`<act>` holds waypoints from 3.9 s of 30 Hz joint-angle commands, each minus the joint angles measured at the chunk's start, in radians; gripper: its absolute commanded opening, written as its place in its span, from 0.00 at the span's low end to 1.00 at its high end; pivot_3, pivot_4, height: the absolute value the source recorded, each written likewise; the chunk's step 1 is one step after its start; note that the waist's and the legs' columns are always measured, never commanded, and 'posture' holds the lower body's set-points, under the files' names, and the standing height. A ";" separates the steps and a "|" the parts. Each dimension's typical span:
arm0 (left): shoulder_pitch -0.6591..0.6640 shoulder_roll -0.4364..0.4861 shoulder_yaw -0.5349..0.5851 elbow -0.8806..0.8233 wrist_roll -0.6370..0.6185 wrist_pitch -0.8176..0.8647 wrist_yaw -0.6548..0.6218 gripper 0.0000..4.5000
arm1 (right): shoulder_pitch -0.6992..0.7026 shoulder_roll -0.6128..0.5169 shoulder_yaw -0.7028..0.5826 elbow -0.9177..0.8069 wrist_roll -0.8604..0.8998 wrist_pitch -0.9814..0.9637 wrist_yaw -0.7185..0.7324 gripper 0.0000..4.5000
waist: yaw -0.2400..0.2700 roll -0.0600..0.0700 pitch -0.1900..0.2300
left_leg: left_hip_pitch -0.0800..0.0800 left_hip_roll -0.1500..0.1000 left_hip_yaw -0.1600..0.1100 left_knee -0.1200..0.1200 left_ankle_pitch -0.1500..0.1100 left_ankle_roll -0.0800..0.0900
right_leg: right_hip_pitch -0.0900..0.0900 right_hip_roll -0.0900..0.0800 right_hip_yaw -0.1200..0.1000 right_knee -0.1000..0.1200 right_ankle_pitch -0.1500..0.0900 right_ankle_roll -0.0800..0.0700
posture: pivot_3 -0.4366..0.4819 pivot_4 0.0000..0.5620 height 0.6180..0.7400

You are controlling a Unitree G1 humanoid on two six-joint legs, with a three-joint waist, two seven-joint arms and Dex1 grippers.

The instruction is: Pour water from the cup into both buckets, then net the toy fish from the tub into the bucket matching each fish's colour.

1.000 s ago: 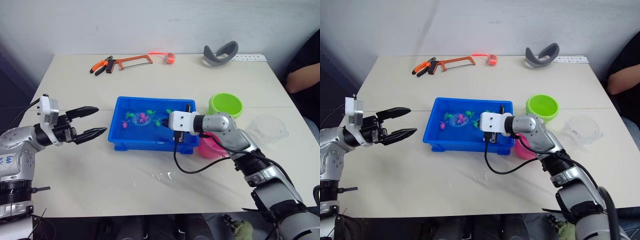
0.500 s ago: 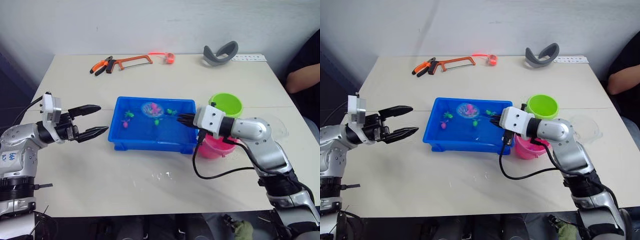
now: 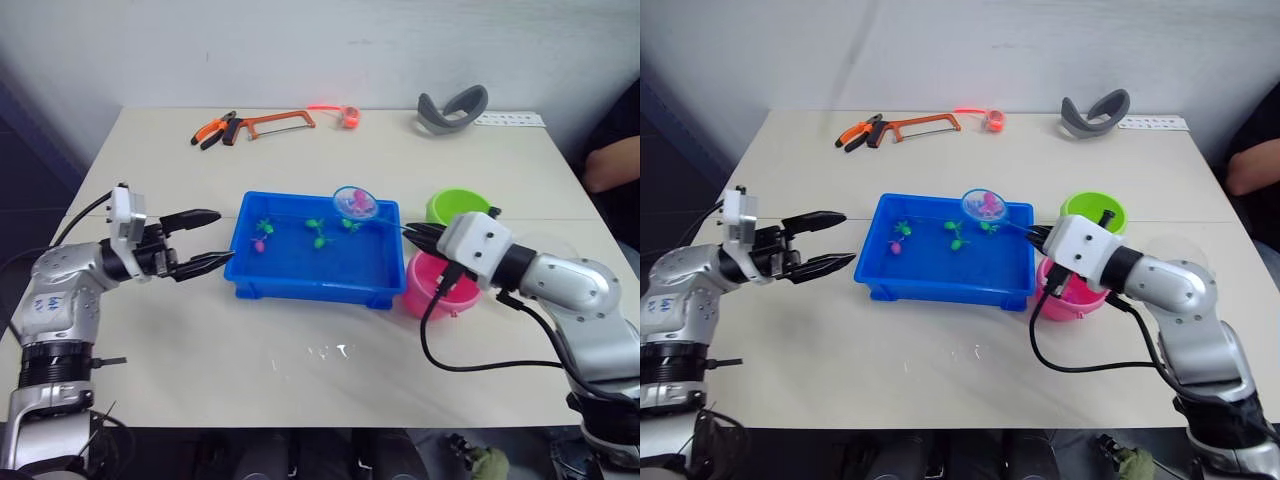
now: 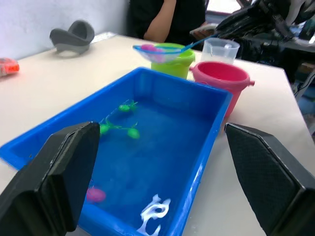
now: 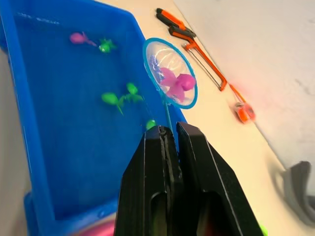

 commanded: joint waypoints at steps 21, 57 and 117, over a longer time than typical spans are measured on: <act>-0.244 -0.275 -0.202 0.069 0.028 -0.034 -0.137 0.98 | 0.795 -0.016 -0.785 -0.320 -0.087 -0.406 0.086 0.00 | 0.033 -0.001 -0.001 | 0.002 0.000 0.001 0.001 0.001 0.002 | 0.003 0.007 0.003 0.000 0.001 0.002 | 0.48 0.27 1.00; -0.241 -0.456 -0.233 0.060 0.029 -0.050 -0.139 0.98 | 0.864 -0.201 -0.996 -0.014 -0.994 -1.257 -0.604 0.00 | 0.030 -0.001 -0.001 | 0.004 0.001 0.003 0.001 0.002 0.000 | 0.003 0.009 0.015 0.000 0.001 0.002 | 0.48 0.27 1.00; 0.273 0.001 0.228 -0.229 -0.073 0.061 0.155 0.98 | -0.320 0.099 0.454 0.287 -0.223 -0.186 0.106 0.00 | -0.003 -0.001 -0.001 | 0.002 0.002 -0.001 0.000 0.002 -0.001 | 0.000 0.008 0.013 0.000 0.001 0.000 | 0.48 0.27 1.00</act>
